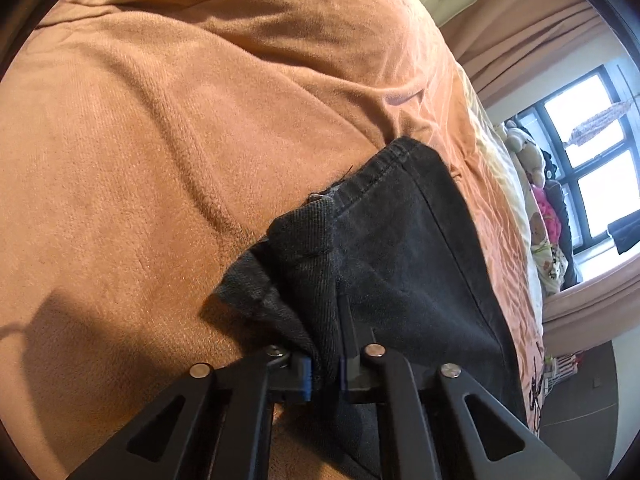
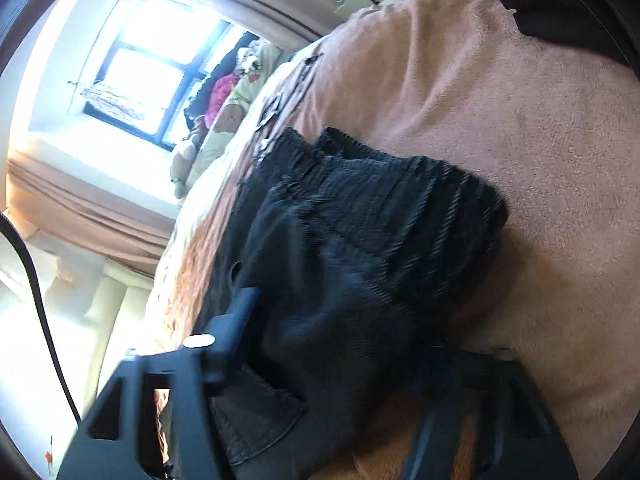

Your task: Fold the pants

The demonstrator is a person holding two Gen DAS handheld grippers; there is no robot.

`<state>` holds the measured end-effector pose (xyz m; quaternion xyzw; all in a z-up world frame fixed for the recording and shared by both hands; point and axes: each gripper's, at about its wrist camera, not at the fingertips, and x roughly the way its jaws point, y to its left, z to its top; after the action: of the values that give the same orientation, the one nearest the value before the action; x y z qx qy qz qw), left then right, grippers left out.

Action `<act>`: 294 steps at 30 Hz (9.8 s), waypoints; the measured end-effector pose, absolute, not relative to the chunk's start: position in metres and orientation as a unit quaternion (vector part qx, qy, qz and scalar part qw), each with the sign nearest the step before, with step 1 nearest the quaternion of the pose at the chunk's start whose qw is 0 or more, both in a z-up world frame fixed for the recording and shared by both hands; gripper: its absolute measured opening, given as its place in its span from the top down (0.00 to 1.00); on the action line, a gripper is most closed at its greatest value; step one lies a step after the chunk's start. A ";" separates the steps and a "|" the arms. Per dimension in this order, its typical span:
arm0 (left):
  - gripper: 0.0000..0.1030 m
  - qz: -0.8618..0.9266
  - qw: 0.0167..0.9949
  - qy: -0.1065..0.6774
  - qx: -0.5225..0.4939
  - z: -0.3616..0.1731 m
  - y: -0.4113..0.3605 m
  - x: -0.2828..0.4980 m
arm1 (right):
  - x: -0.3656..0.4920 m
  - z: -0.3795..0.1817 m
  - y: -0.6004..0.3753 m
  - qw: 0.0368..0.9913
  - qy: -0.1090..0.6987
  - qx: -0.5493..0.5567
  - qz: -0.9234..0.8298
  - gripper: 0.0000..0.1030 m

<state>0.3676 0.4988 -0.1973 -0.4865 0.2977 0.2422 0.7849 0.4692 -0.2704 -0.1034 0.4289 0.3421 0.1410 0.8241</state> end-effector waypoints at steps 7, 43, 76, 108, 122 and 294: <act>0.96 0.245 0.807 0.283 -0.457 -0.161 0.497 0.364 | 0.448 -0.080 -0.280 0.833 0.309 0.435 0.148 0.86; 0.96 0.228 0.824 0.238 -0.461 -0.096 0.457 0.190 | 0.326 -0.035 -0.351 0.848 0.290 0.404 0.181 0.87; 0.51 0.338 0.778 0.372 -0.377 -0.130 0.484 0.131 | 0.294 -0.060 -0.379 0.854 0.416 0.309 0.037 0.37; 0.33 0.258 0.810 0.384 -0.360 -0.139 0.419 0.154 | 0.262 -0.002 -0.257 0.919 0.359 0.130 0.101 0.37; 0.33 0.231 0.780 0.351 -0.464 -0.173 0.426 0.124 | 0.294 -0.013 -0.178 0.903 0.372 0.095 0.191 0.37; 0.93 -0.113 0.931 0.213 -0.273 0.189 0.001 0.398 | 0.229 -0.072 -0.231 0.869 0.314 0.254 0.287 0.29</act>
<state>0.3982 0.0008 0.1889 -0.2734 0.2134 -0.1132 0.9311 0.2294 -0.2313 -0.0719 0.2536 0.3138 0.2868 0.8689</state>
